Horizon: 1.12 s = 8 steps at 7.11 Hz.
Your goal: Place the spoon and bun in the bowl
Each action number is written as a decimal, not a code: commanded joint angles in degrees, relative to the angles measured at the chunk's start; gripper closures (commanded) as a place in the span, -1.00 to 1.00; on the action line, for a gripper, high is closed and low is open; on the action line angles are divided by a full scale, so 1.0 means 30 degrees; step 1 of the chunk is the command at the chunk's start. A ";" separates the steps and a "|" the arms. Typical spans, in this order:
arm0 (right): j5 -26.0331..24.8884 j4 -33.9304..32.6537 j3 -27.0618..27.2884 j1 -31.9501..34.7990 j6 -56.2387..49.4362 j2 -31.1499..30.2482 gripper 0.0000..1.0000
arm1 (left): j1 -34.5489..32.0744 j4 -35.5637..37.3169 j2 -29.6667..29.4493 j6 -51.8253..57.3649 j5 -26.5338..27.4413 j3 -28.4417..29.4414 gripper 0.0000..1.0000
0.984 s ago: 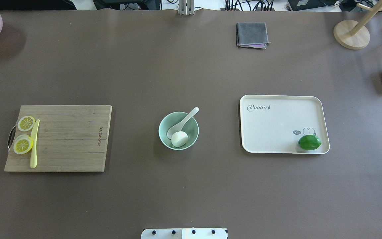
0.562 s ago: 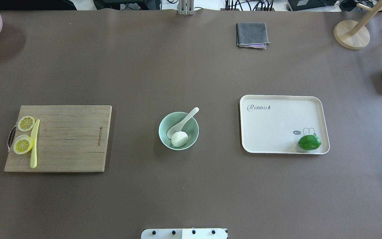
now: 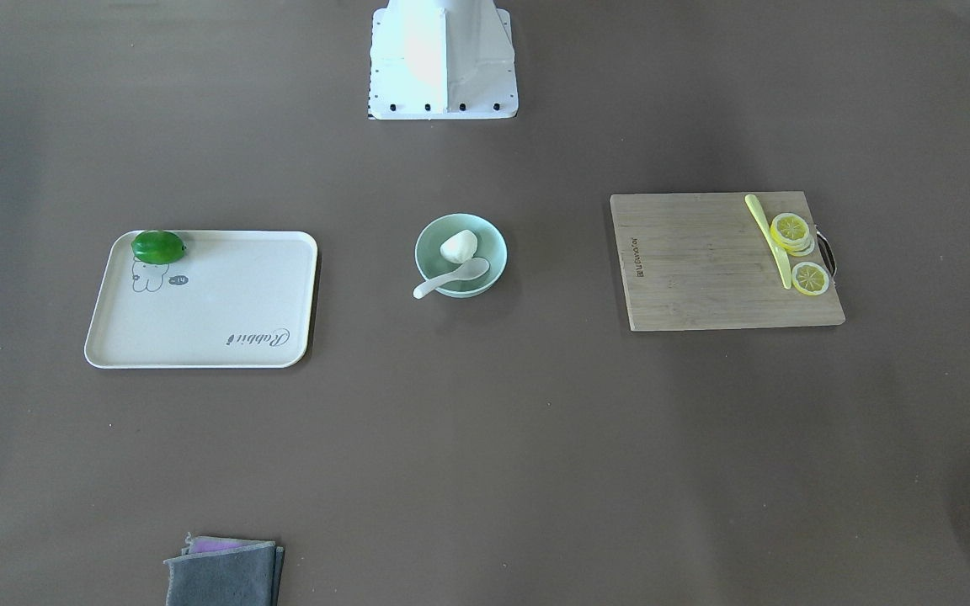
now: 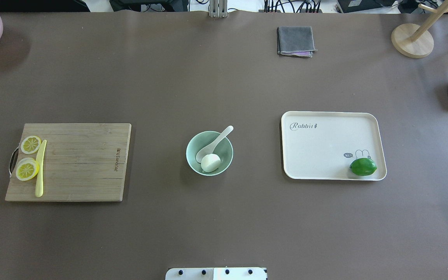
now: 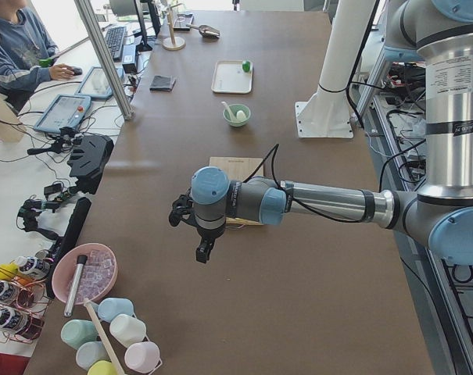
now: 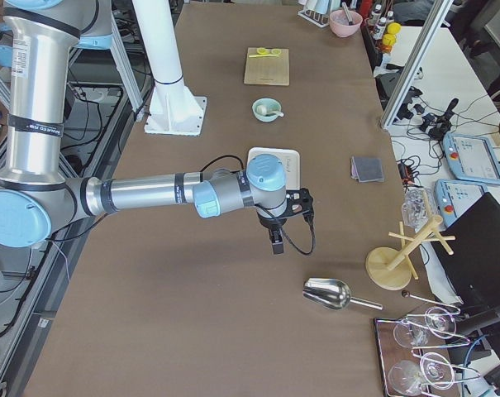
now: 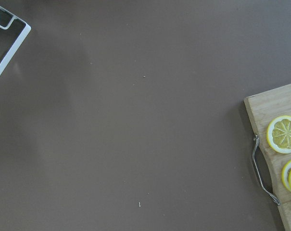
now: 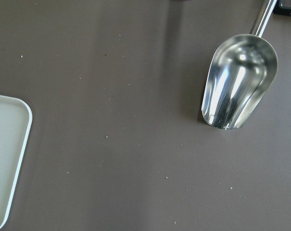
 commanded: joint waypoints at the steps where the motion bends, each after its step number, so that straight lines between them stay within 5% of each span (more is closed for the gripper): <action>1: 0.0011 0.0001 0.0034 0.0000 -0.0021 0.0053 -1.00 | -0.0056 0.0011 -0.0014 -0.0582 0.0183 -0.0046 -0.97; 8: 0.0011 -0.0057 -0.0287 0.0000 -0.0109 0.0403 -1.00 | 0.0003 0.0010 -0.0484 -0.0350 -0.0374 0.0366 -0.97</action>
